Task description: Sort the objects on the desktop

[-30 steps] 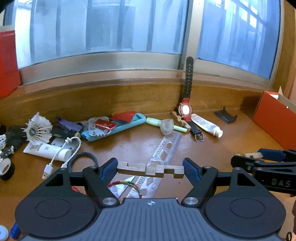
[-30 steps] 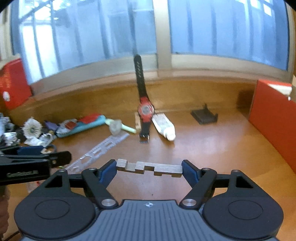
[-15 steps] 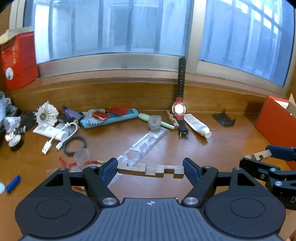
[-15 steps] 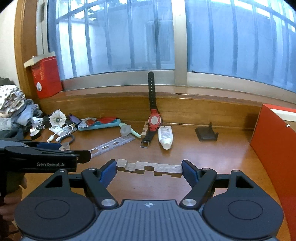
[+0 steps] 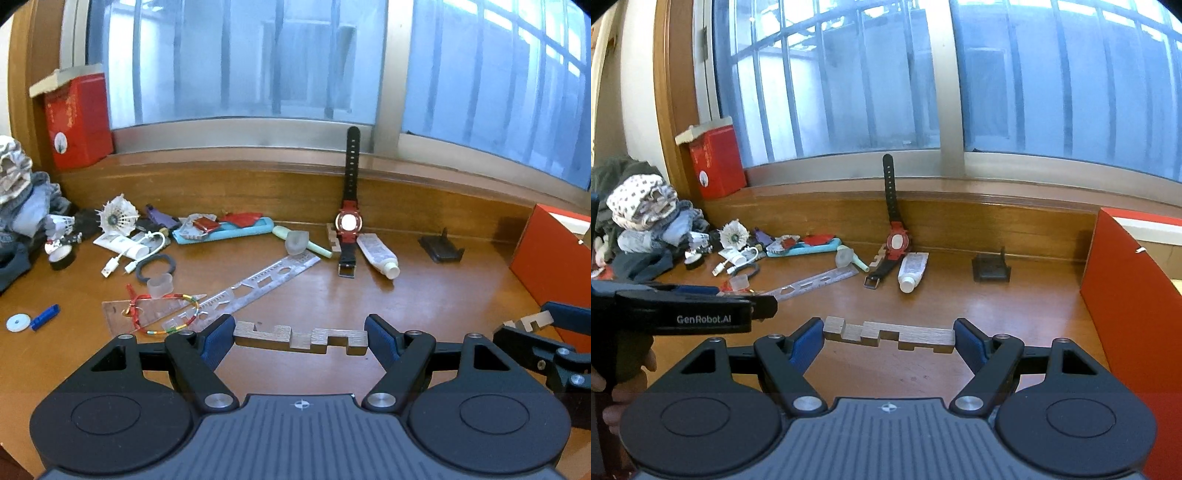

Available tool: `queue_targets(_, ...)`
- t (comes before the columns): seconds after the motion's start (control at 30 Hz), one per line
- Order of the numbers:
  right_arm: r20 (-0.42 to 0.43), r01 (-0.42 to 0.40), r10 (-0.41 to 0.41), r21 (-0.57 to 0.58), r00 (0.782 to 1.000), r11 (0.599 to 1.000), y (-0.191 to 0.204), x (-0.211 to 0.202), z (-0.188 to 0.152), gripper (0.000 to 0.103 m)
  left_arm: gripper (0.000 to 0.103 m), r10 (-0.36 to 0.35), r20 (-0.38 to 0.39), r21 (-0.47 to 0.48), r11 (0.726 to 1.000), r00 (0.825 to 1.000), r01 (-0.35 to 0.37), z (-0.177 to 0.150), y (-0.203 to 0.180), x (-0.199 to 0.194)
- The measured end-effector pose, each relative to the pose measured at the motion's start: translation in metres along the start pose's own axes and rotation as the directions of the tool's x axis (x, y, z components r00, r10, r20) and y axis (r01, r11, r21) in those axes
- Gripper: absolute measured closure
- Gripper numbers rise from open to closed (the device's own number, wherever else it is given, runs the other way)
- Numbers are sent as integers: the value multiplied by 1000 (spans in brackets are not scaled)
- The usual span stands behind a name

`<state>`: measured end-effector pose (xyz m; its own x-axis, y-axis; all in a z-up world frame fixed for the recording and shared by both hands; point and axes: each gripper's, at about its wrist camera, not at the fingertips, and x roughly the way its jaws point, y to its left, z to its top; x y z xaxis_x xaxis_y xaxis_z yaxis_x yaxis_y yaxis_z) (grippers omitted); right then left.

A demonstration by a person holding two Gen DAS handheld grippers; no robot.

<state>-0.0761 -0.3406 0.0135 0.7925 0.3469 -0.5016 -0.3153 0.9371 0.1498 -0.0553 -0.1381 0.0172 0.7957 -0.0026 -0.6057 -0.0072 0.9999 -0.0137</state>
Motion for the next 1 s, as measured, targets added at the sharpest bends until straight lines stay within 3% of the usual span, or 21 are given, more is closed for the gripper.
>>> queue_targets(0.13,27,-7,6,11,1000,1000,-4,-7,3,25,27,1,13,29,1000,1000,-1,6,-7,-3)
queue_targets(0.67,38,112,-116,96,993,989,-8,-27,-11,25,27,-110,4,75,991,994,109,5,-11,8)
queue_targets(1.0,72,105,-110,71,991,992,-23,-36,2,25,27,-103,34,46,994,994,101,13,-28,6)
